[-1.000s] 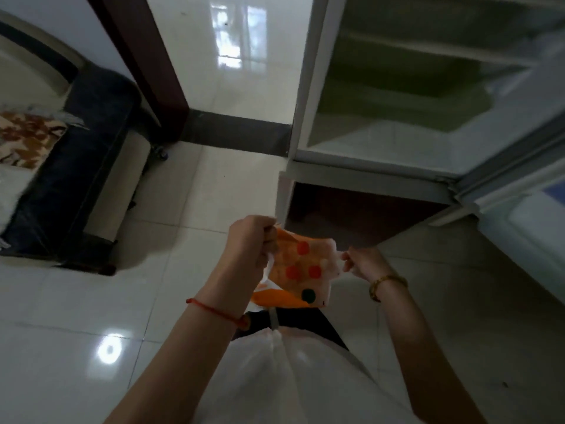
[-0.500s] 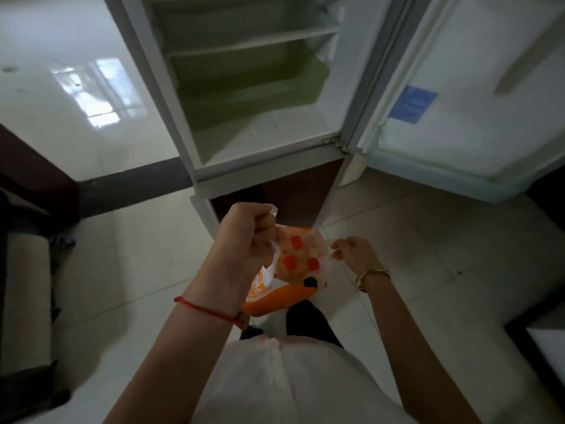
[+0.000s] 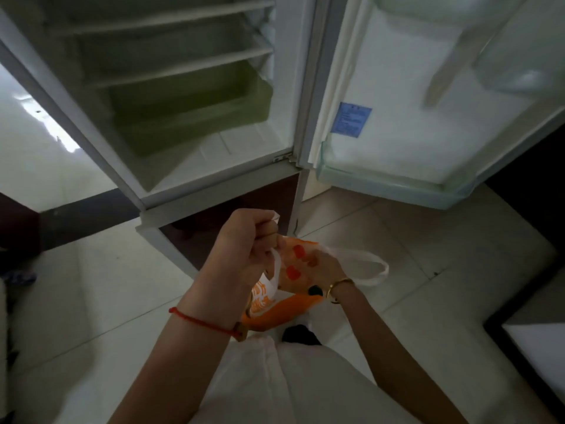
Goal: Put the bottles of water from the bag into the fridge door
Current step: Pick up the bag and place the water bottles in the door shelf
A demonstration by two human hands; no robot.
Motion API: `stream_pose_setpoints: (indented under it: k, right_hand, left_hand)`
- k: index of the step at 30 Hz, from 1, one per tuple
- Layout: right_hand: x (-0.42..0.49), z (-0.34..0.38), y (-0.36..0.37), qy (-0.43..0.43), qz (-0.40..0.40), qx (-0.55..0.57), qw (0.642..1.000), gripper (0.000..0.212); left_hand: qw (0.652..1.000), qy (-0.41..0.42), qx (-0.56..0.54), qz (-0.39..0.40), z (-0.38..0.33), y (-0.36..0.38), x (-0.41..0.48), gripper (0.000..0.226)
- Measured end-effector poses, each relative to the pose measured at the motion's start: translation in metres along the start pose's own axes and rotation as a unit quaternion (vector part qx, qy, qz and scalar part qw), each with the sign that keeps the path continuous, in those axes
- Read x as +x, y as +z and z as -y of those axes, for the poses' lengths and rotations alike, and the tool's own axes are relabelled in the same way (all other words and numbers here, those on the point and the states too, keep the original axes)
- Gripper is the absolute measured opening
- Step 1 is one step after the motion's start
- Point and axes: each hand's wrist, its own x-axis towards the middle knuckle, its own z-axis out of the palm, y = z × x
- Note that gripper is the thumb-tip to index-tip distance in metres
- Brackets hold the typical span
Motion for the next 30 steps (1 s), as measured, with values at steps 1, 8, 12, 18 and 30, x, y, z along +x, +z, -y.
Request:
stream_pose_setpoints:
  k: [1, 8, 12, 18, 30]
  right_hand:
    - [0.006, -0.004, -0.003, 0.003, 0.031, 0.018, 0.999, 0.038]
    - [0.042, -0.033, -0.033, 0.003, 0.072, -0.013, 0.997, 0.008]
    - [0.054, -0.041, -0.049, -0.034, 0.051, -0.029, 0.998, 0.032]
    - [0.055, -0.03, -0.074, -0.085, -0.042, 0.0, 0.996, 0.022]
    - [0.012, 0.01, -0.201, -0.176, -0.32, 0.105, 0.925, 0.027]
  left_hand:
    - [1.0, 0.006, -0.004, -0.003, 0.0, 0.008, 0.003, 0.041]
    - [0.999, 0.041, -0.032, -0.014, 0.008, 0.054, 0.029, 0.04]
    - [0.996, 0.071, -0.036, -0.043, 0.005, 0.069, 0.04, 0.039]
    - [0.995, 0.081, -0.021, -0.059, -0.005, 0.091, 0.056, 0.042]
    - [0.995, 0.092, -0.031, -0.03, -0.028, 0.127, 0.083, 0.052]
